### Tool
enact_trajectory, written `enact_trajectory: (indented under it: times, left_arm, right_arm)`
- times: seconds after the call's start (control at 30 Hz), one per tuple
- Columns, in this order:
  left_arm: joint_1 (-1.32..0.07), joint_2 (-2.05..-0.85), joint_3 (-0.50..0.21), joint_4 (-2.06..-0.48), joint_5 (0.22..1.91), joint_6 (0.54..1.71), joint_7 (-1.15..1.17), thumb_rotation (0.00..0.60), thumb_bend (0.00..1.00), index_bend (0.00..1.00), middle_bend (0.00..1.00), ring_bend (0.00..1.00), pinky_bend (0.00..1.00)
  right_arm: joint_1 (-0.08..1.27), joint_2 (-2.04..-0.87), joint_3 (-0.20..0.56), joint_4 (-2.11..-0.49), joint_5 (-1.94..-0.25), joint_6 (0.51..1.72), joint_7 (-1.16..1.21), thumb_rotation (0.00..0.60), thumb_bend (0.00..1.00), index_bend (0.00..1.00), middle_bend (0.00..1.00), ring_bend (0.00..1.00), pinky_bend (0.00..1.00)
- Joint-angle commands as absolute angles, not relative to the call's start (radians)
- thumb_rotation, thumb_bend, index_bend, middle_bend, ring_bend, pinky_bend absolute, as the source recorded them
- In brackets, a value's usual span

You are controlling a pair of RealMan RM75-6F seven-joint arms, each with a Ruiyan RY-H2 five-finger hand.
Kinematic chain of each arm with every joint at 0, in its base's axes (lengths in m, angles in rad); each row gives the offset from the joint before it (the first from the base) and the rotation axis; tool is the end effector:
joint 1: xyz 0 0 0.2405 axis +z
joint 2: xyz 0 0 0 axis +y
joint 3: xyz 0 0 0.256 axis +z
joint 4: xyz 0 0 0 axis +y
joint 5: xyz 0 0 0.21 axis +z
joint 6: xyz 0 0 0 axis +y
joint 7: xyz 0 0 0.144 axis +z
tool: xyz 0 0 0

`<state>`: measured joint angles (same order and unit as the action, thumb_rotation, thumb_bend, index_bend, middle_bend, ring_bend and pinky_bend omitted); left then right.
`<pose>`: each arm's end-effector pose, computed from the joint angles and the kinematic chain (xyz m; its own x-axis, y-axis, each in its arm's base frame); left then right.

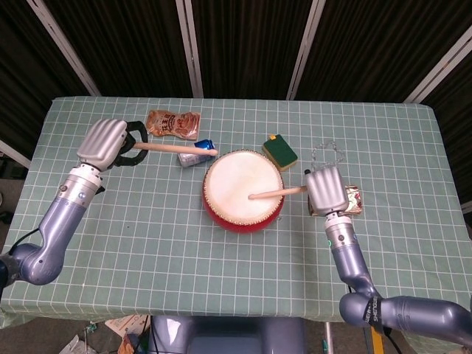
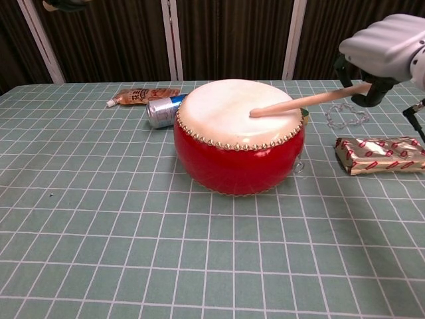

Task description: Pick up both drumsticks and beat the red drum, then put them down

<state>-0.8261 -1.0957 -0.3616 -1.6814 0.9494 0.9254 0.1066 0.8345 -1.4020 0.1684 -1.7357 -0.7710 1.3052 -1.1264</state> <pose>-0.1091 0.4052 0.1511 0.2503 0.0881 0.9642 0.9326 -0.2894 -0.2157 -0.1317 -0.3525 0.0557 0.8507 -0.0029 0.5257 -0.5188 -0.1669 0.8385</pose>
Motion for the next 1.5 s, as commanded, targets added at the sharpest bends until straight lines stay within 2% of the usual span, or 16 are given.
enact_trajectory:
  times: [0.03, 0.33, 0.47, 0.83, 1.27, 1.5]
  left_arm:
    - [-0.823, -1.093, -0.358, -1.679, 0.953, 0.925, 0.100, 0.600, 0.52, 0.78, 1.00, 1.00, 1.00]
    - [-0.822, -1.076, -0.359, -1.725, 0.956, 0.946, 0.110, 0.600, 0.52, 0.78, 1.00, 1.00, 1.00]
    - [-0.834, -1.073, -0.350, -1.750, 0.946, 0.940, 0.143, 0.600, 0.52, 0.78, 1.00, 1.00, 1.00]
    - [-0.916, -1.134, -0.328, -1.792, 0.827, 0.964, 0.325, 0.600, 0.52, 0.78, 1.00, 1.00, 1.00]
    - [-0.999, -1.311, -0.350, -1.741, 0.710, 1.108, 0.461, 0.600, 0.53, 0.78, 1.00, 1.00, 1.00]
    - [-1.077, -1.371, -0.308, -1.677, 0.549, 1.070, 0.637, 0.600, 0.53, 0.78, 1.00, 1.00, 1.00]
  right_arm:
    - [0.868, -1.447, 0.155, -1.725, -0.763, 1.370, -1.190, 0.600, 0.66, 0.97, 1.00, 1.00, 0.98]
    - [0.798, -1.360, 0.274, -1.818, -0.752, 1.468, -1.013, 0.600, 0.66, 0.97, 1.00, 1.00, 0.98]
    - [0.749, -1.319, 0.311, -1.880, -0.735, 1.476, -0.898, 0.600, 0.66, 0.97, 1.00, 1.00, 0.98]
    - [0.686, -1.258, 0.294, -1.884, -0.769, 1.464, -0.800, 0.600, 0.66, 0.97, 1.00, 1.00, 0.98]
    - [0.642, -1.207, 0.294, -1.827, -0.798, 1.386, -0.663, 0.600, 0.66, 0.97, 1.00, 1.00, 0.98]
    - [0.631, -1.209, 0.284, -1.769, -0.799, 1.335, -0.612, 0.600, 0.66, 0.97, 1.00, 1.00, 0.98]
